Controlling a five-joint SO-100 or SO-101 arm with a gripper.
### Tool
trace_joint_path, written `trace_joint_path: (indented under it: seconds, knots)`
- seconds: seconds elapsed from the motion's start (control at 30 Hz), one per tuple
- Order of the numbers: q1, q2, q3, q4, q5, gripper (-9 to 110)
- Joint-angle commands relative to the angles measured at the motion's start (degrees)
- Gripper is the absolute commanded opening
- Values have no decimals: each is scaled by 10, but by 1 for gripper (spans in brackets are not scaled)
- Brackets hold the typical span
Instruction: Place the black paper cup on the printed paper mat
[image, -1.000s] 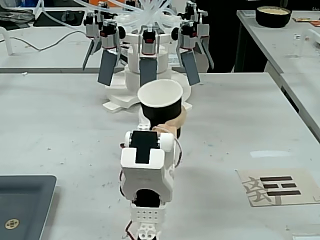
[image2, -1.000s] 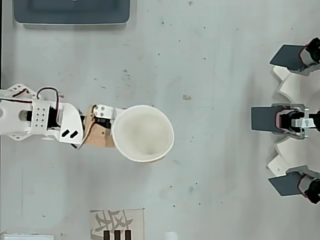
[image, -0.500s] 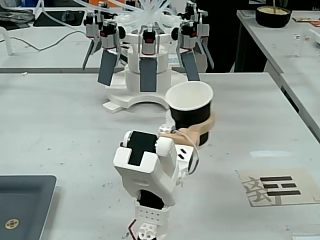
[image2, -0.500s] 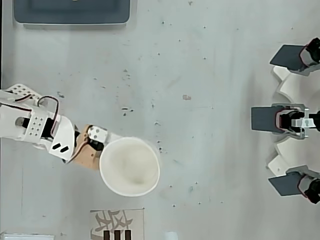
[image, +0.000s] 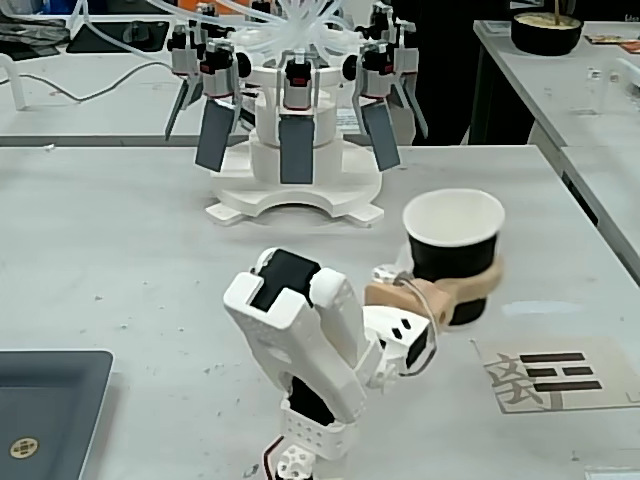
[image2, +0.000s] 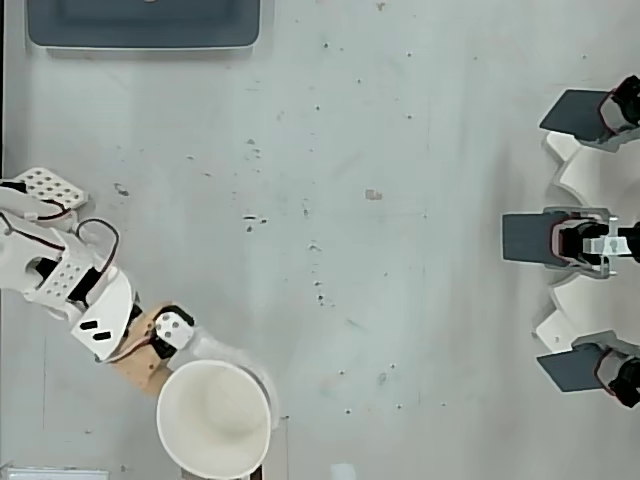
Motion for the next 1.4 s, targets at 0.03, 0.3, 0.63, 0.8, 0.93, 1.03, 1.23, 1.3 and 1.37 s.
trace_joint_path:
  seconds: [0.03,0.3,0.63,0.8,0.93,1.03,1.23,1.3,1.37]
  knots:
    - [44,-31,-40,-18,6,4]
    - [98,-117,-117,-20,4,4]
    - [152,-239,-233,-23,-1,4]
    - [166,-294,-282,-25,-4,3]
    - [169,-338,-321,-28,-1,3]
    - [169,-374,-351,-35,-2,3]
    - [169,-436,-397,-52,-2,3]
    - [169,-454,-409,-56,0,3]
    - [169,-471,-419,-62,2,3]
